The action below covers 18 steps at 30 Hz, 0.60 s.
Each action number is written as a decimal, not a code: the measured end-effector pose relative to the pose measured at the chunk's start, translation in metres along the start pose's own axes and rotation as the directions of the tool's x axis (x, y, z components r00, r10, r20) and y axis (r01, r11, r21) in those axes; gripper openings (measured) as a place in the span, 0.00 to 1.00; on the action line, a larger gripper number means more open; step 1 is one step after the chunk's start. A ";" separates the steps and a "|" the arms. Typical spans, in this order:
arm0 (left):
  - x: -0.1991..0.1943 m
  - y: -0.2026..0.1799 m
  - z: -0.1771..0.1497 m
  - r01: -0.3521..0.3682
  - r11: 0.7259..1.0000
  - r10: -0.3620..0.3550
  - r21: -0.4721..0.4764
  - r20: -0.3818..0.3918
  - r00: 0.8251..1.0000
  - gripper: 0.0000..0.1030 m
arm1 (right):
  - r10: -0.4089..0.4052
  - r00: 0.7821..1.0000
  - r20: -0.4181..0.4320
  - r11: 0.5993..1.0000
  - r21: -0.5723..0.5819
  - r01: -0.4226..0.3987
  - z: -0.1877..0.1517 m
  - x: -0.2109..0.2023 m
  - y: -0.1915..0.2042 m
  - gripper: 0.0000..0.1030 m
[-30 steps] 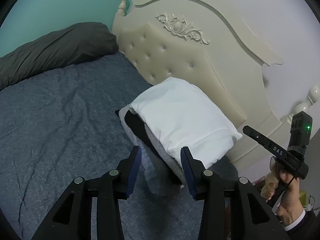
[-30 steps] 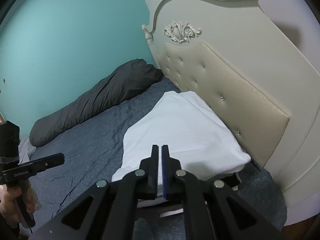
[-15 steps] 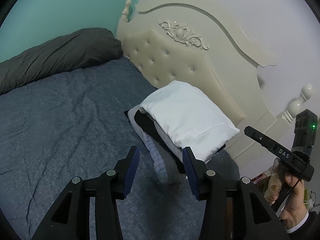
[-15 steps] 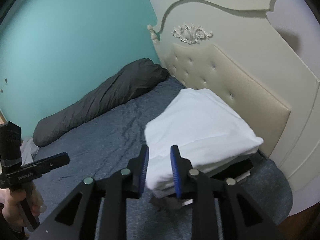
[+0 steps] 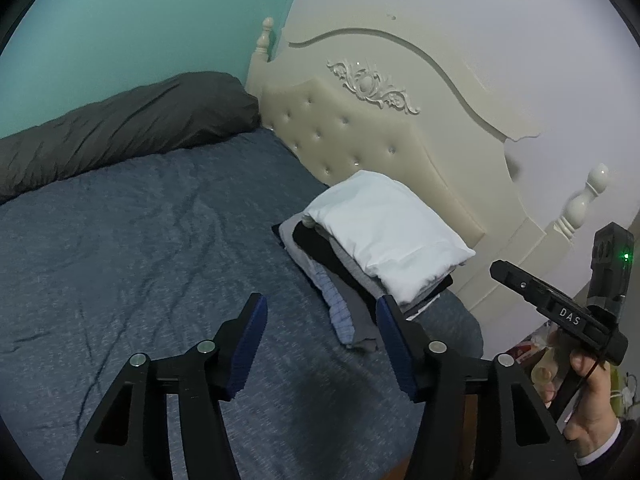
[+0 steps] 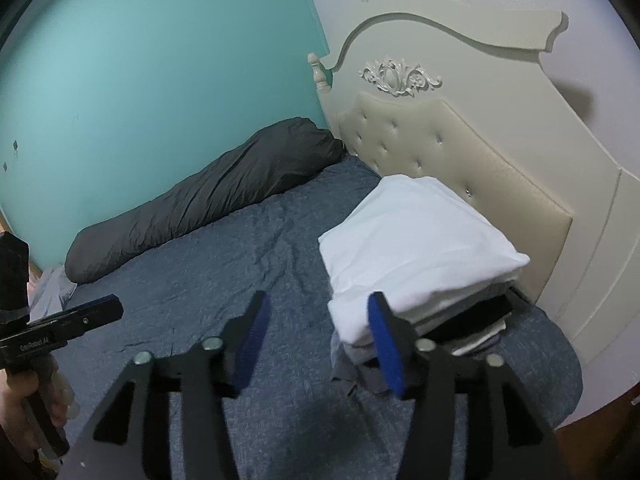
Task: Fold clothes
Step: 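Open the right gripper and pull both grippers back from the stack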
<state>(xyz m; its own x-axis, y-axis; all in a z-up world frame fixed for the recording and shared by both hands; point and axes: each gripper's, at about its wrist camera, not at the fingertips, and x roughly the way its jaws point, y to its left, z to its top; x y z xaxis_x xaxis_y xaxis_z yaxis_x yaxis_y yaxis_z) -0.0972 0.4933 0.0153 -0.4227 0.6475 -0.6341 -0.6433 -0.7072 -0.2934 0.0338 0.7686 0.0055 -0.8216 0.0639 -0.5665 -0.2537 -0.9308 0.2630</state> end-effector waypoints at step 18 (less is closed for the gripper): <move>-0.072 0.030 -0.039 -0.026 1.000 0.026 0.000 0.024 0.999 0.78 | -0.001 1.000 -0.025 1.000 -0.030 0.000 -0.040 -0.038 0.070 0.71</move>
<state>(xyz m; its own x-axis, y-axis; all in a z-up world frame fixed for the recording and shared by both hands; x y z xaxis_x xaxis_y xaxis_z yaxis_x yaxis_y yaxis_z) -0.0615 0.4142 0.0243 -0.4545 0.6356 -0.6240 -0.6319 -0.7238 -0.2770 0.0679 0.6863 0.0139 -0.8082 0.0557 -0.5863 -0.2385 -0.9412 0.2394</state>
